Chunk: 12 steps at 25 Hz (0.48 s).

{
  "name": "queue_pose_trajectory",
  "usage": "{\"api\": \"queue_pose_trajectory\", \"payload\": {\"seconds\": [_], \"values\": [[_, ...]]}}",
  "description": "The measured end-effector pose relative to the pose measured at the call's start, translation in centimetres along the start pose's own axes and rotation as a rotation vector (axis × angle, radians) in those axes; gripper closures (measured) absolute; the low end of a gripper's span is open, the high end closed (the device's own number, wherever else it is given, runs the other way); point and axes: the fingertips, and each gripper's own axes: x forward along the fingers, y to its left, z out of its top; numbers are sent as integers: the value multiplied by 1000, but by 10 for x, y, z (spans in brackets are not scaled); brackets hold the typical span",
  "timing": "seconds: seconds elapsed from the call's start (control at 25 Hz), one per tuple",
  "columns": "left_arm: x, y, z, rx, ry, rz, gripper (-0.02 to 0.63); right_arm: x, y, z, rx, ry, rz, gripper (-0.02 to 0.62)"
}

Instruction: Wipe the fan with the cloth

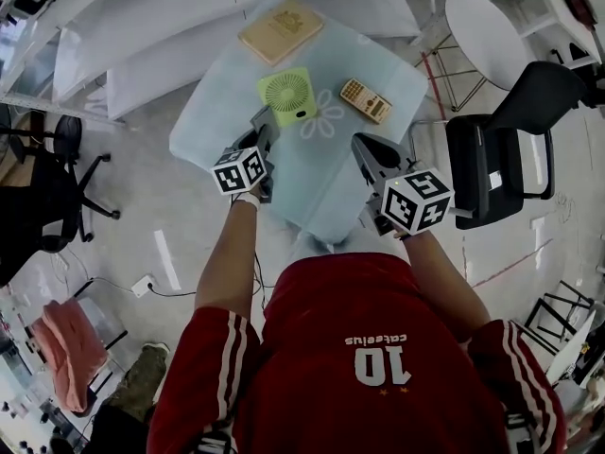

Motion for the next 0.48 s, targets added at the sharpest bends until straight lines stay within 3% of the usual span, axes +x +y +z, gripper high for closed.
{"api": "queue_pose_trajectory", "payload": {"seconds": [0.48], "values": [[22,-34,-14,22,44,-56,584,-32,-25,-4,39,-36,-73,591]]}}
